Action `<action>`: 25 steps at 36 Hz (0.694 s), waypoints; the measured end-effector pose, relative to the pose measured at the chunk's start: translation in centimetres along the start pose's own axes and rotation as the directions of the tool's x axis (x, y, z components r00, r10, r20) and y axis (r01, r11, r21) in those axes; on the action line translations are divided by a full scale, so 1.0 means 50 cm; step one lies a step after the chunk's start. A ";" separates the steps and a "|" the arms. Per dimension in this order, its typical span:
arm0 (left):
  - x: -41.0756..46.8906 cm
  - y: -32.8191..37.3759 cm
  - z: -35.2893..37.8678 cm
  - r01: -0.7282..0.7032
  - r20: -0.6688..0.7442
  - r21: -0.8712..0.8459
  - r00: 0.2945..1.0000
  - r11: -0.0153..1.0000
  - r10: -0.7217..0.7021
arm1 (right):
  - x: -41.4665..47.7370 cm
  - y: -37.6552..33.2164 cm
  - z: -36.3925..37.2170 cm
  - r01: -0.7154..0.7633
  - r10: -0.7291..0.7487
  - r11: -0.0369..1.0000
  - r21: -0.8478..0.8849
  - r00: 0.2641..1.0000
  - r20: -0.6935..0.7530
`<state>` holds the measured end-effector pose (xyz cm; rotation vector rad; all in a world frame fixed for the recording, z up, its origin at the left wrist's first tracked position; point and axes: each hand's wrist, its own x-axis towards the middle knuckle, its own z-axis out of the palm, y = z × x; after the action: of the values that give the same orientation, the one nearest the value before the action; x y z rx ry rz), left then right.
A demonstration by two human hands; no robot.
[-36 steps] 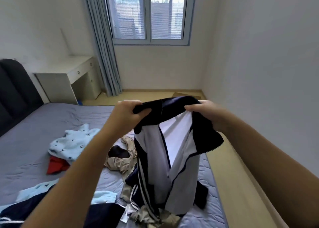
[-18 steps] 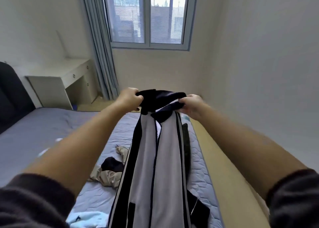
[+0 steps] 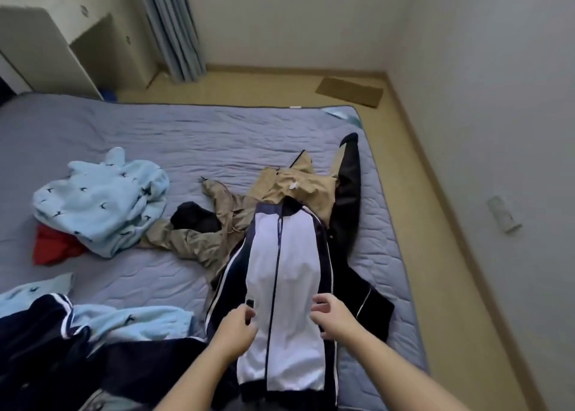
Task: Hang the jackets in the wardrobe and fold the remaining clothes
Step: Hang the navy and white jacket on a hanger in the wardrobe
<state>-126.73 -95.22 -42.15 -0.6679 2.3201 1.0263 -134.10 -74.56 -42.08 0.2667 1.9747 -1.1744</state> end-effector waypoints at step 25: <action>0.174 -0.319 0.427 0.558 0.363 -0.796 0.750 0.234 -0.553 | 0.231 0.435 0.320 -0.550 0.584 0.519 0.654 0.787 0.198</action>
<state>-118.06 -90.17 -68.35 -1.7349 1.0882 1.7802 -121.43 -78.08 -68.33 1.2506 1.2033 -1.3827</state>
